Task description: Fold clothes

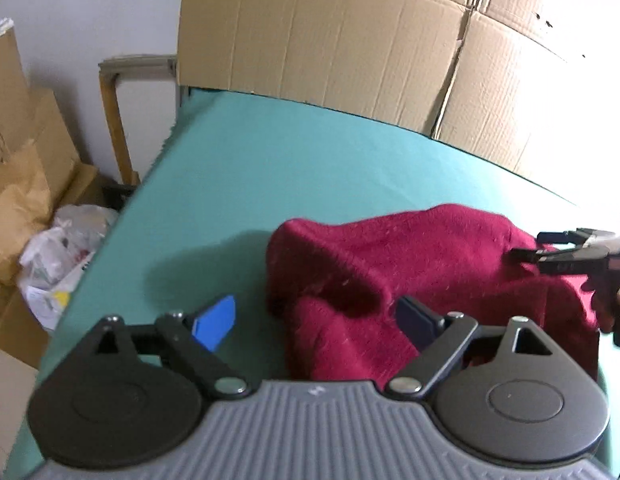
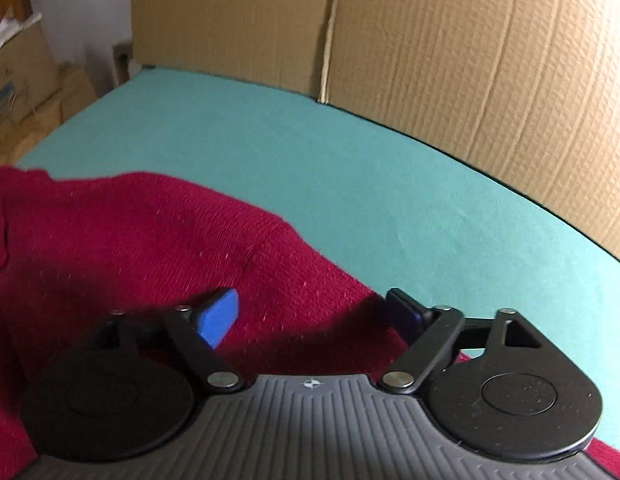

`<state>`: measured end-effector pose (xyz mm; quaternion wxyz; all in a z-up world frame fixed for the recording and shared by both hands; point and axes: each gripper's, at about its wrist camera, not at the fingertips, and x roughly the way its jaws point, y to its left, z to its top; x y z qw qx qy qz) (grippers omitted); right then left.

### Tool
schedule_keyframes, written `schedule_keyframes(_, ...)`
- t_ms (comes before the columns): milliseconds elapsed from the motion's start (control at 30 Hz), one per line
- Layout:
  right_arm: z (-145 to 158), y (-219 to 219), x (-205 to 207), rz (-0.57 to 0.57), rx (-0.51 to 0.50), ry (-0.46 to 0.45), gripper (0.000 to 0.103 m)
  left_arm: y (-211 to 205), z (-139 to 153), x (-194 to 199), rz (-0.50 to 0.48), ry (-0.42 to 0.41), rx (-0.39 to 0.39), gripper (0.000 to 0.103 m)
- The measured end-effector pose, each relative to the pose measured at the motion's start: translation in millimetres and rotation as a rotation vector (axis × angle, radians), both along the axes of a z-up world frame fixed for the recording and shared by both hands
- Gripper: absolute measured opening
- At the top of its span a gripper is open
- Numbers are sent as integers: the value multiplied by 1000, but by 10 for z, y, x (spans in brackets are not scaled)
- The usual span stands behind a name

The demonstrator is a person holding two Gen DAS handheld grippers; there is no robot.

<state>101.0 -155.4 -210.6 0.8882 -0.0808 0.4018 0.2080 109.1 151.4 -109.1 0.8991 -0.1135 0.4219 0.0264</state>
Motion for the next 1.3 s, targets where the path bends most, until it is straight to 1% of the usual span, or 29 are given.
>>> schedule_keyframes(67, -16, 0, 40, -5, 4, -19, 86, -36, -49, 158, 34, 44, -37, 88)
schedule_keyframes(100, -7, 8, 41, -3, 3, -29, 82, -63, -103, 259, 56, 80, -45, 89)
schedule_keyframes(167, 13, 35, 29, 3, 2, -49, 63, -103, -246, 443, 107, 152, -27, 82)
schedule_keyframes(200, 35, 62, 5, 6, 1, -57, 38, -113, -312, 523, 132, 183, -20, 72)
schedule_keyframes(233, 64, 88, -21, 1, 2, -57, 11, -106, -372, 584, 158, 209, -20, 57)
schedule_keyframes(300, 120, 142, -119, -28, 3, -64, 10, -40, -420, 592, 203, 216, -27, 46)
schedule_keyframes(333, 158, 142, -175, -47, 1, -92, 9, 4, -412, 555, 210, 203, -41, 39)
schedule_keyframes(367, 195, 142, -231, -66, 0, -119, 9, 50, -399, 496, 214, 187, -56, 39)
schedule_keyframes(400, 249, 131, -300, -90, 10, -143, 9, 95, -390, 438, 218, 175, -68, 36)
schedule_keyframes(500, 516, -19, -488, -194, 114, -184, 9, 154, -361, 344, 201, 152, -83, 31)
schedule_keyframes(567, 751, -92, -664, -237, 156, -230, 9, 171, -325, 304, 181, 130, -93, 28)
schedule_keyframes(600, 892, -121, -779, -257, 171, -262, 9, 160, -262, 292, 160, 97, -102, 27)
schedule_keyframes(667, 1218, -184, -1051, -303, 195, -338, 9, 120, -54, 219, 102, 6, -115, 26)
schedule_keyframes(767, 1779, -255, -1517, -380, 217, -474, 9, 4, 417, 8, -21, -175, -76, 26)
schedule_keyframes(867, 2320, -262, -2067, -456, 253, -616, 9, -4, 993, -318, -137, -379, -55, 26)
schedule_keyframes(933, 2610, -199, -2433, -499, 262, -713, 9, 53, 1408, -574, -203, -518, -67, 26)
schedule_keyframes(1000, 2889, -114, -2784, -534, 264, -812, 9, 96, 1776, -817, -261, -634, -54, 26)
schedule_keyframes(1133, 3381, 66, -3319, -577, 259, -989, 9, 167, 2399, -1264, -360, -817, -6, 26)
schedule_keyframes(1300, 3843, 223, -3774, -631, 290, -1134, 9, 301, 3017, -1764, -441, -980, 28, 27)
